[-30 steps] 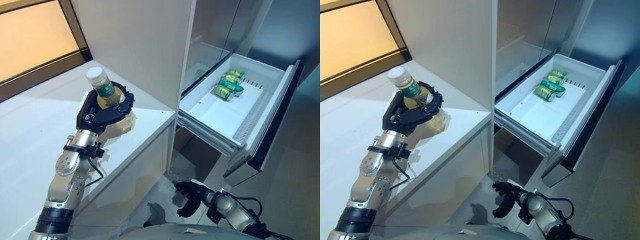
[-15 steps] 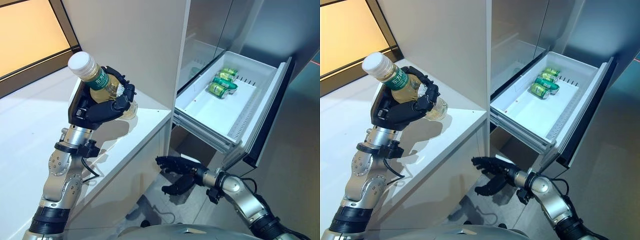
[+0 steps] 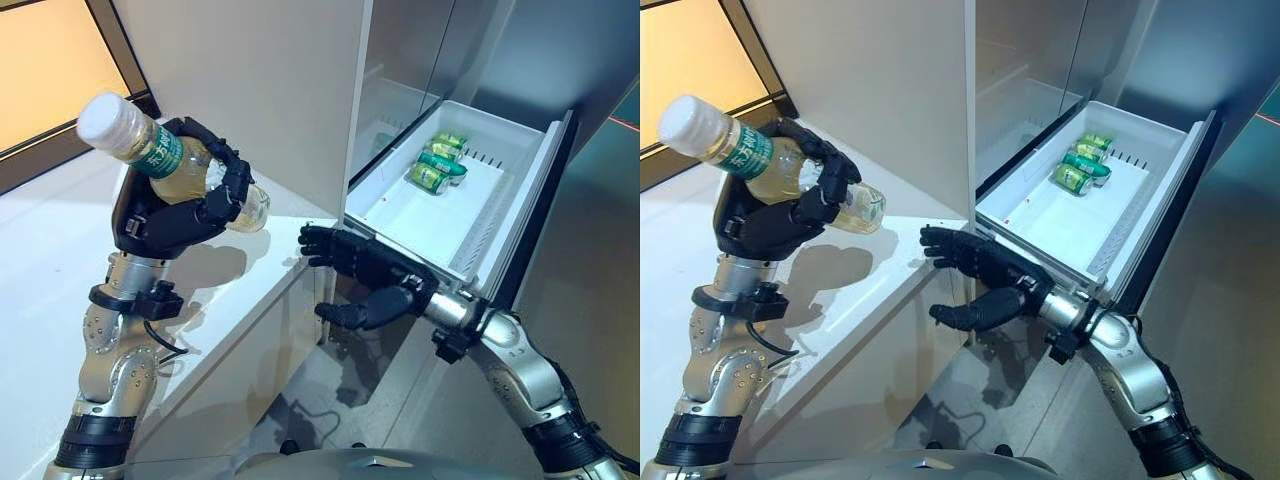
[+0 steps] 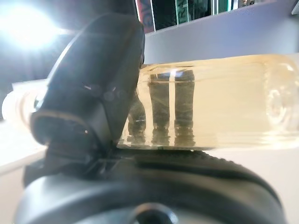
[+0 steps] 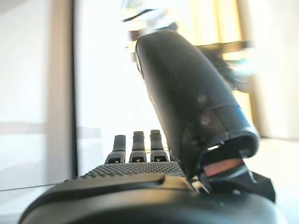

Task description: Put drinks into fridge and close the fridge

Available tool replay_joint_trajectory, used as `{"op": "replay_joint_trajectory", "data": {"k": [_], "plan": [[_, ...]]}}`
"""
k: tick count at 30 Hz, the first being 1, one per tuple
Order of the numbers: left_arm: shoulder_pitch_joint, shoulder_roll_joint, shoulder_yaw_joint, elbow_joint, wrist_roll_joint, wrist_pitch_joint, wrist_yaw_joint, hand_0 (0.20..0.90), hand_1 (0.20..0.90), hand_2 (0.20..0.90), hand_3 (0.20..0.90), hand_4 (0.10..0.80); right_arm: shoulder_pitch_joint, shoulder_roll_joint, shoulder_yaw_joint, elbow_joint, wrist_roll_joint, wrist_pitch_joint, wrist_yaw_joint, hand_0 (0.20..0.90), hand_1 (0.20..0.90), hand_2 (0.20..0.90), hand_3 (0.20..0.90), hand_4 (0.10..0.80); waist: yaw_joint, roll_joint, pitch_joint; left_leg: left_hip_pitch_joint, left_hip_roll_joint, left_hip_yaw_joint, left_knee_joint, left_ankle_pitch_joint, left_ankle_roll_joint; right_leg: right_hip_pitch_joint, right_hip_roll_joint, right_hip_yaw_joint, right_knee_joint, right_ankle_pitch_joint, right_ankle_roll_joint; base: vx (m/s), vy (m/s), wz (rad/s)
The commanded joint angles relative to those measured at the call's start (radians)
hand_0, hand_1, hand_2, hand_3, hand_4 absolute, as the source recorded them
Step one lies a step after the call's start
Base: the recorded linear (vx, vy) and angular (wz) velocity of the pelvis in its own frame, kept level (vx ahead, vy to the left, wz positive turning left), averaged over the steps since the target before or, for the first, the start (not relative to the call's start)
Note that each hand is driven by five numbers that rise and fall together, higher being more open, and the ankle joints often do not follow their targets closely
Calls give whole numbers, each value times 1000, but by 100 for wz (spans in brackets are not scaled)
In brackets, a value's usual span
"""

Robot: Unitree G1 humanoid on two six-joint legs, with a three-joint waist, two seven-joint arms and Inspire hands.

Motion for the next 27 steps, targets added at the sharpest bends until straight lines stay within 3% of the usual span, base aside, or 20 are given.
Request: {"op": "replay_joint_trajectory", "data": {"k": [1, 10, 15, 27], "plan": [[-131, 65, 70, -76, -80, -171, 19, 300, 300, 300, 200, 100, -106, 6, -23, -130, 127, -114, -15, 900, 900, 900, 900, 800, -35, -2, -124, -32, -29, -46, 1, -62, 4, -27, -10, -11, 5, 14, 79, 12, 10, -7], [-94, 115, 91, -59, 49, -171, 4, 300, 300, 300, 200, 100, -134, -34, -72, -179, 50, -96, -154, 900, 900, 900, 900, 800, -28, 5, -135, -32, -28, -43, 1, -60, 1, -31, -12, -14, 4, 18, 79, 4, 2, -1], [-159, 139, -16, -107, 144, -74, 89, 300, 300, 300, 200, 100, -213, -91, -17, -164, 24, -27, -234, 900, 900, 900, 900, 800, -28, 5, -131, -34, -30, -46, 1, -58, 1, -32, -8, -12, 5, 19, 77, 0, 0, 0], [-278, 200, -170, -98, 162, 30, 94, 300, 300, 300, 200, 100, -398, -168, 119, -68, 14, 92, -266, 900, 900, 900, 900, 800, -17, -2, -124, -29, -30, -53, 1, -53, 0, -26, -9, -23, 7, 22, 75, 0, -1, 0]]}}
